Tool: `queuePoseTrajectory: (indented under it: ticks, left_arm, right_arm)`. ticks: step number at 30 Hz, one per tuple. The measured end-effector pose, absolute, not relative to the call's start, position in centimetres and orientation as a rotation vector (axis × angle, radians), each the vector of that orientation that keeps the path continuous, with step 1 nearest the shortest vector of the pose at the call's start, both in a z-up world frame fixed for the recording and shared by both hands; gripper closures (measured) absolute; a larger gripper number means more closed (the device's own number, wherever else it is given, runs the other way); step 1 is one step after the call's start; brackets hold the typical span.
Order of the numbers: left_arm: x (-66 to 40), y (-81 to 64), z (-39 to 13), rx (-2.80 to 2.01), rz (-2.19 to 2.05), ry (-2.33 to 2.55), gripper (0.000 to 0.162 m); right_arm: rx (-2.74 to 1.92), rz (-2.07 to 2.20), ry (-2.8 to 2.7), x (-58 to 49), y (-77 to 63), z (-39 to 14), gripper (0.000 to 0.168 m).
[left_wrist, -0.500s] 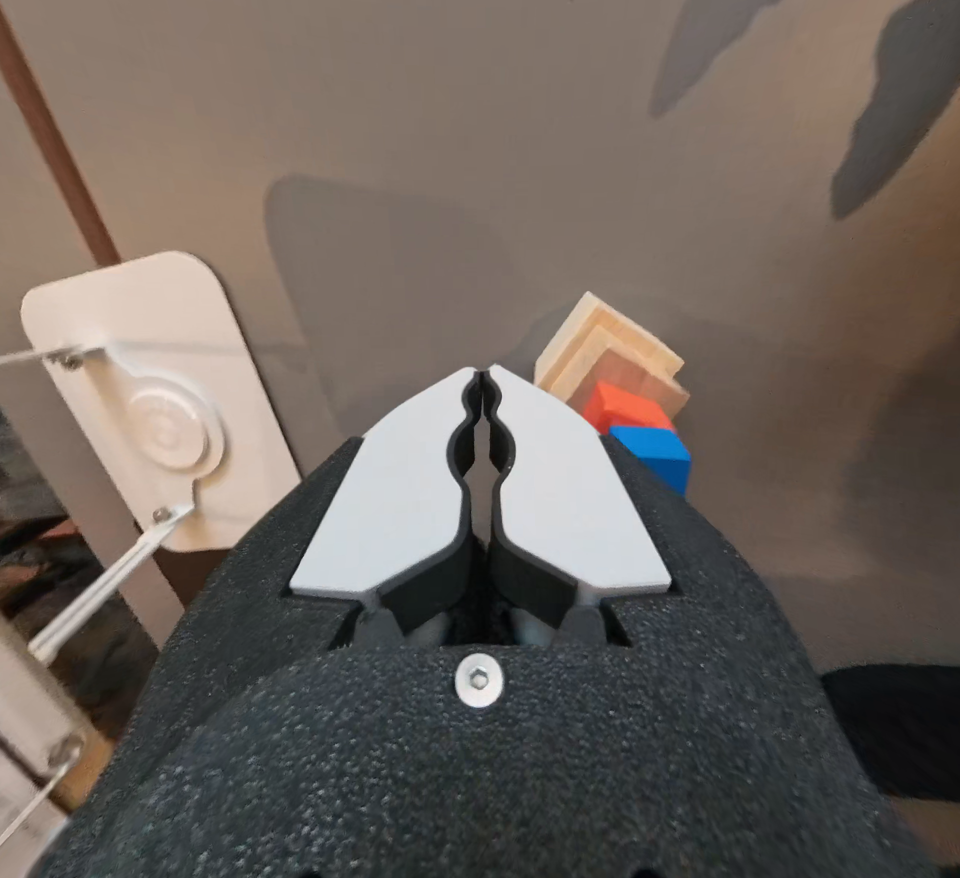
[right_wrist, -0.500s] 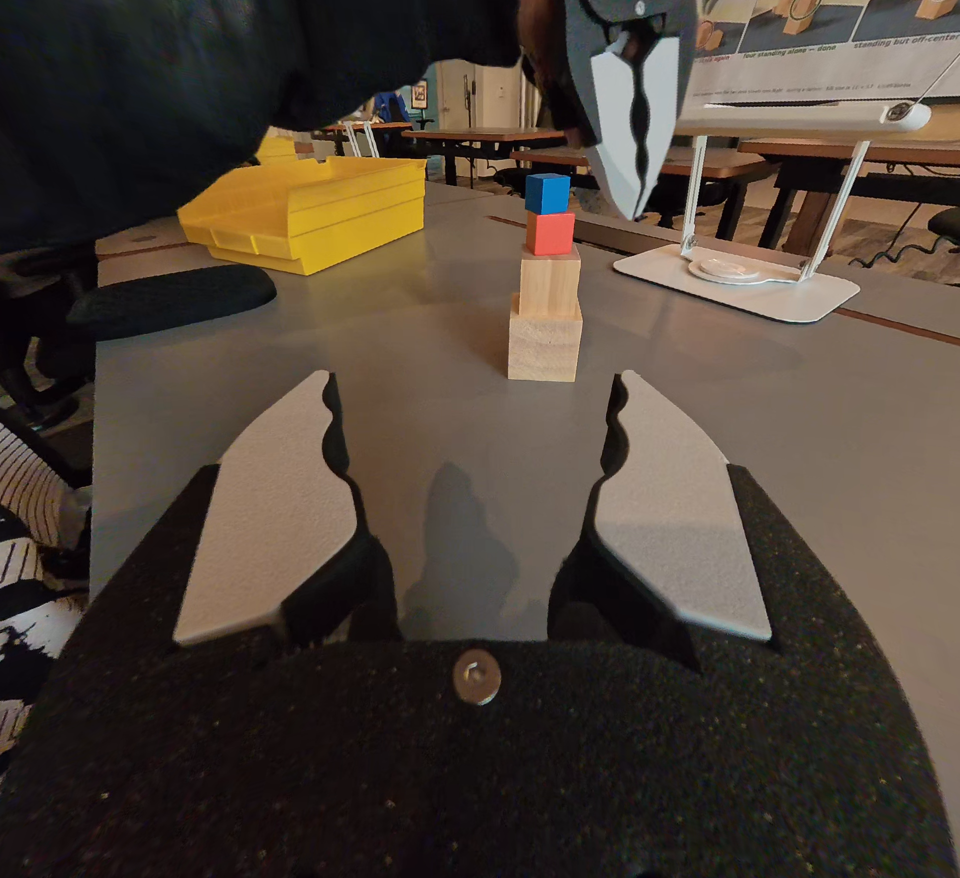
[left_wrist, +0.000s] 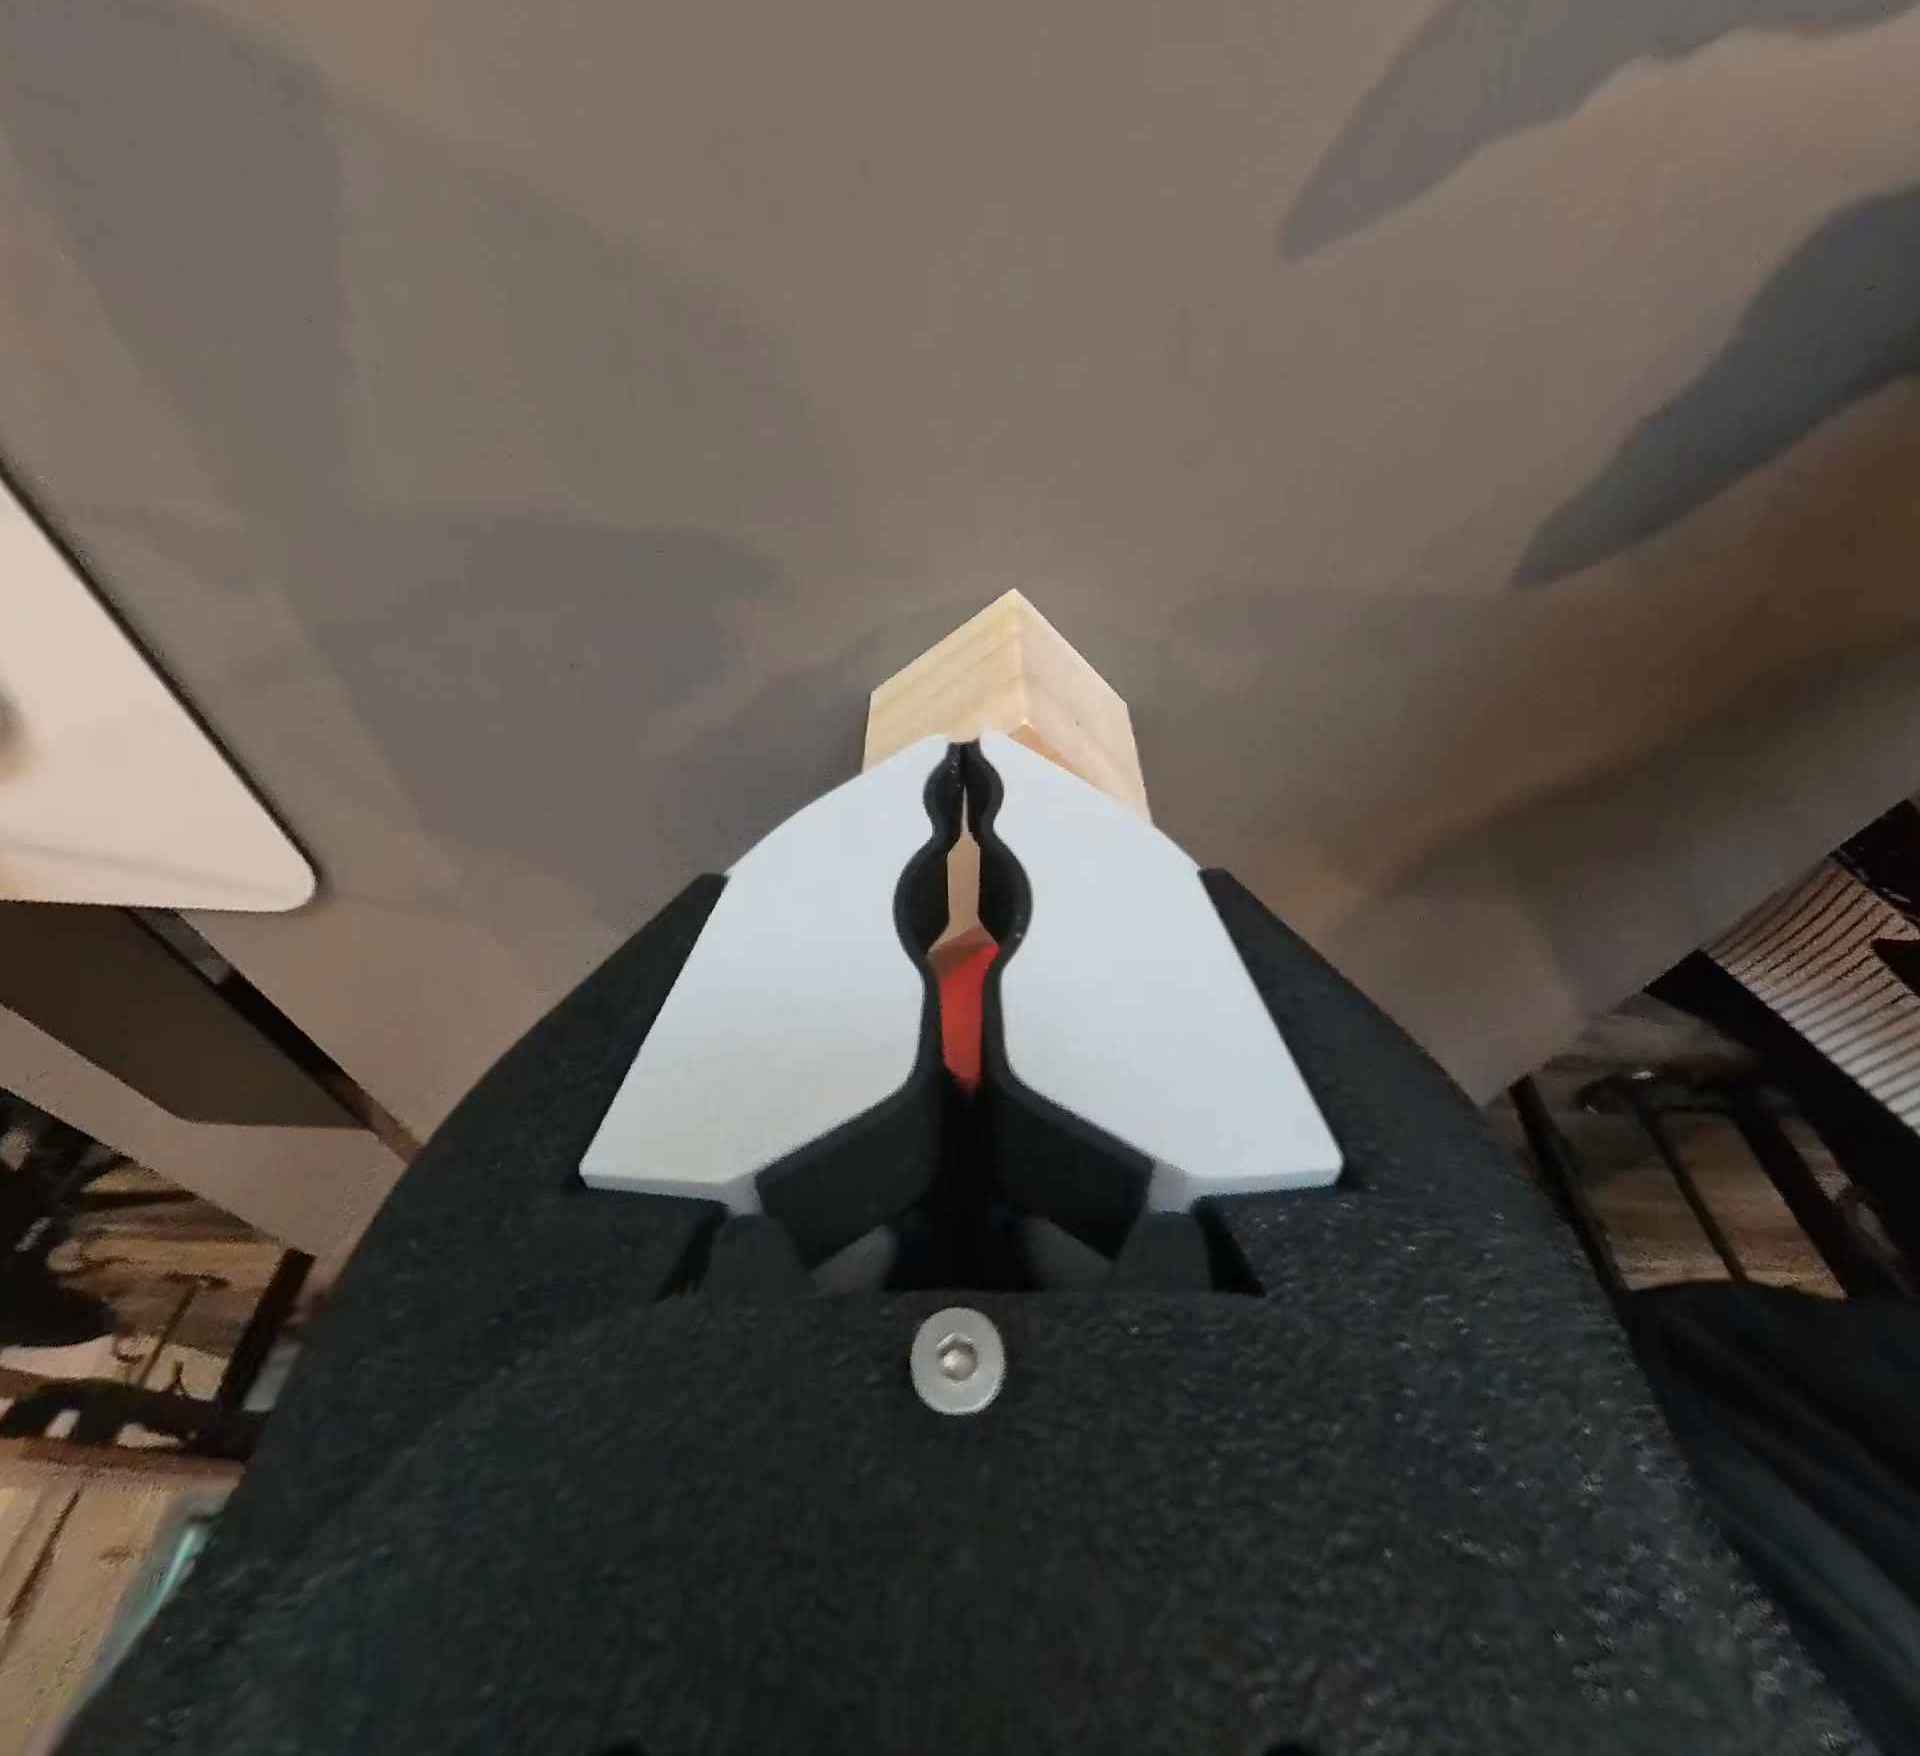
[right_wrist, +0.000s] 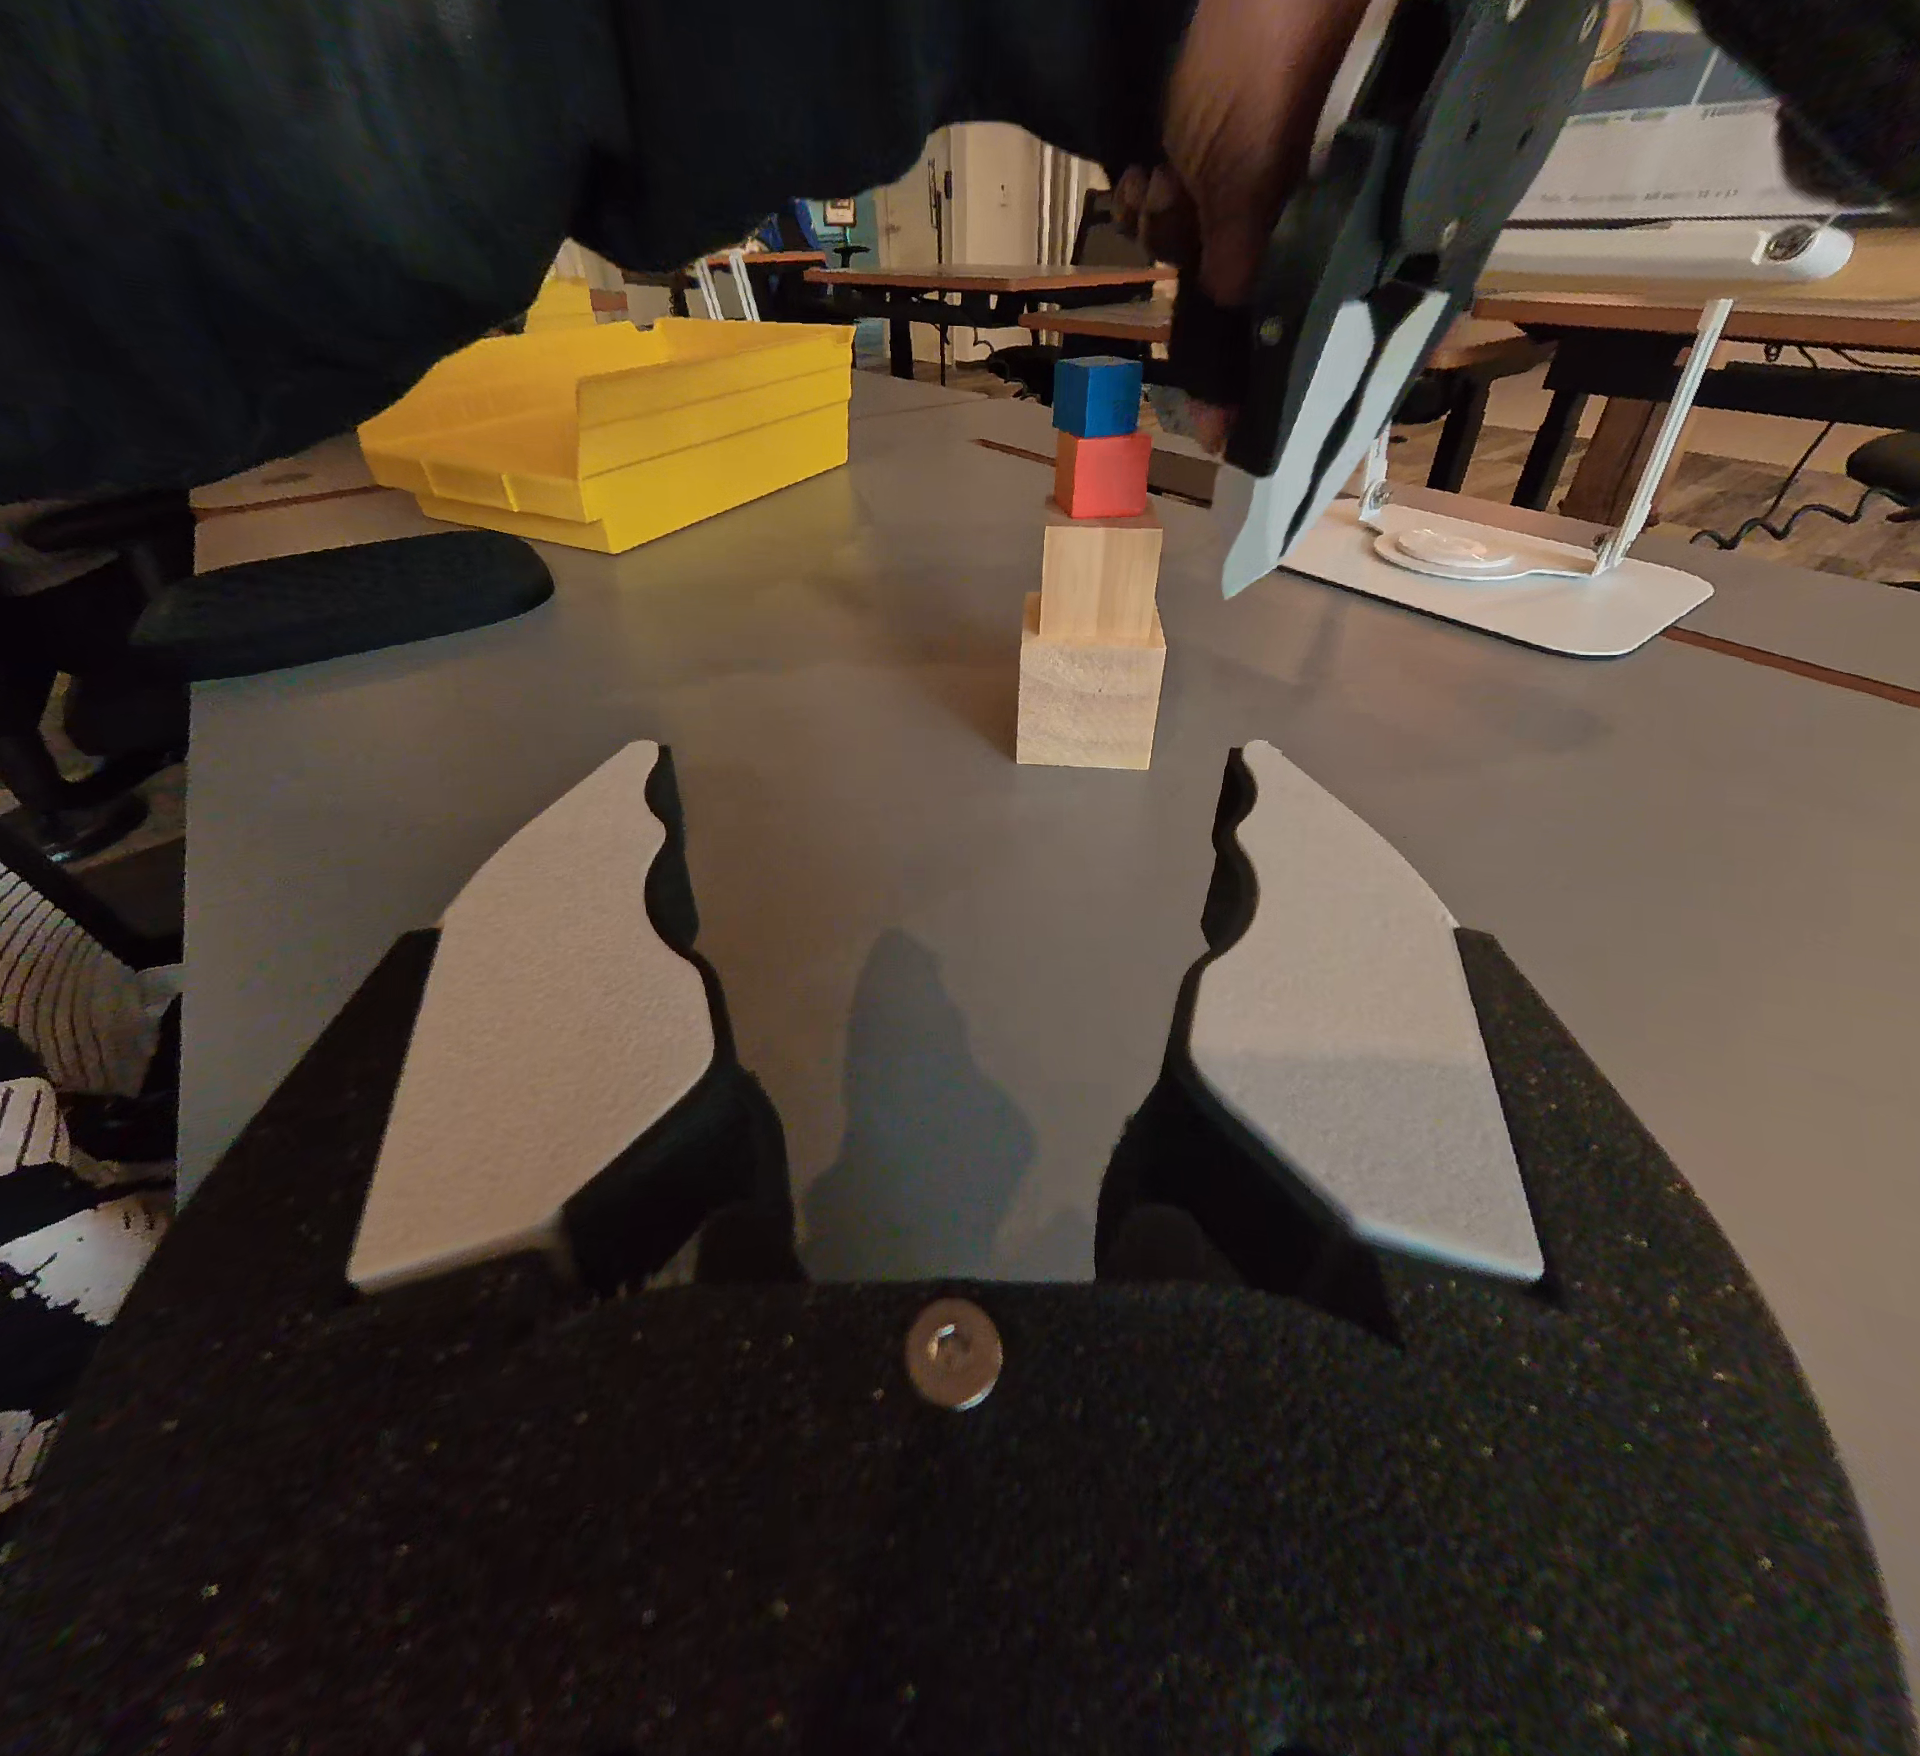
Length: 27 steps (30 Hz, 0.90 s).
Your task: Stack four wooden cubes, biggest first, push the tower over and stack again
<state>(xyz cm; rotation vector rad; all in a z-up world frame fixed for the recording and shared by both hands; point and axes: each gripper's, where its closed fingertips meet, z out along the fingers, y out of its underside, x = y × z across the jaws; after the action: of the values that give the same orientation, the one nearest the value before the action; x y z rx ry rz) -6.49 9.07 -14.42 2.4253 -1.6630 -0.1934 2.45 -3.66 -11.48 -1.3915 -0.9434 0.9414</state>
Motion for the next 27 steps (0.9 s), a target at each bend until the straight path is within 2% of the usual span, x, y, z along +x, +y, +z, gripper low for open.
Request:
queuePoseTrajectory:
  ticks: [27]
  left_arm:
    - [-8.1, 8.0, -13.9, 2.441, -0.216, -1.576, 0.162]
  right_arm:
    - [-1.393, 0.946, -0.933, 2.5, -3.5, -11.4, 0.072]
